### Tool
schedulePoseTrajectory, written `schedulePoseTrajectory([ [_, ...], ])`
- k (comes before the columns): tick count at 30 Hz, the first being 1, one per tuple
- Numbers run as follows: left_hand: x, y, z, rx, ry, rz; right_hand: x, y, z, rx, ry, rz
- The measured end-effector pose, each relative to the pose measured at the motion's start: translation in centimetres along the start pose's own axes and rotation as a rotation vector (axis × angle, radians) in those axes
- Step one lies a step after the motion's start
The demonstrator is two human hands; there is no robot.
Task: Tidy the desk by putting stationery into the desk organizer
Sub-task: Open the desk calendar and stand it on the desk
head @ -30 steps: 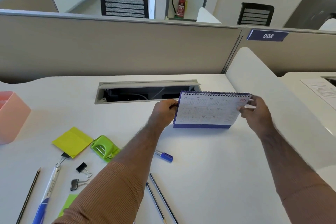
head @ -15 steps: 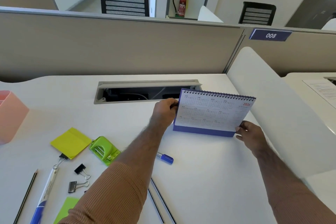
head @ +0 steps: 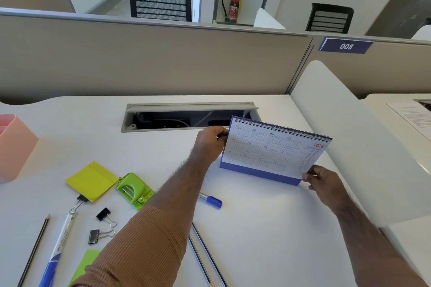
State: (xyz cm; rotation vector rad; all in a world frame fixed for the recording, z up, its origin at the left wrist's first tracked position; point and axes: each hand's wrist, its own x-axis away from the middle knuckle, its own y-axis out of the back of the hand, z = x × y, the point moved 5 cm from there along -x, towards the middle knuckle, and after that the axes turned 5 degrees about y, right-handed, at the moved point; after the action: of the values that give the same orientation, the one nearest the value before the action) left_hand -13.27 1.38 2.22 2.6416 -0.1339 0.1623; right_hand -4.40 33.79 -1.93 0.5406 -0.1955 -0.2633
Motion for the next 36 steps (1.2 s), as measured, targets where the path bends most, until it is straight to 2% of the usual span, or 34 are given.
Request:
schedulePoseTrajectory([
  [16, 0.6, -0.1, -0.2, -0.035, 0.019, -0.004, 1.6, 0.6, 0.6, 0.030, -0.004, -0.043],
  [27, 1.3, 1.2, 1.7, -0.011, 0.128, -0.068, 2.2, 0.8, -0.7, 0.049, -0.057, -0.102],
  [30, 2.7, 2.3, 3.1, -0.063, 0.112, -0.124, 3.1, 0.6, -1.2, 0.080, -0.056, -0.126],
  [36, 6.5, 4.0, 5.4, -0.219, 0.046, -0.125, 6.4, -1.1, -0.8, 0.222, -0.014, -0.165],
])
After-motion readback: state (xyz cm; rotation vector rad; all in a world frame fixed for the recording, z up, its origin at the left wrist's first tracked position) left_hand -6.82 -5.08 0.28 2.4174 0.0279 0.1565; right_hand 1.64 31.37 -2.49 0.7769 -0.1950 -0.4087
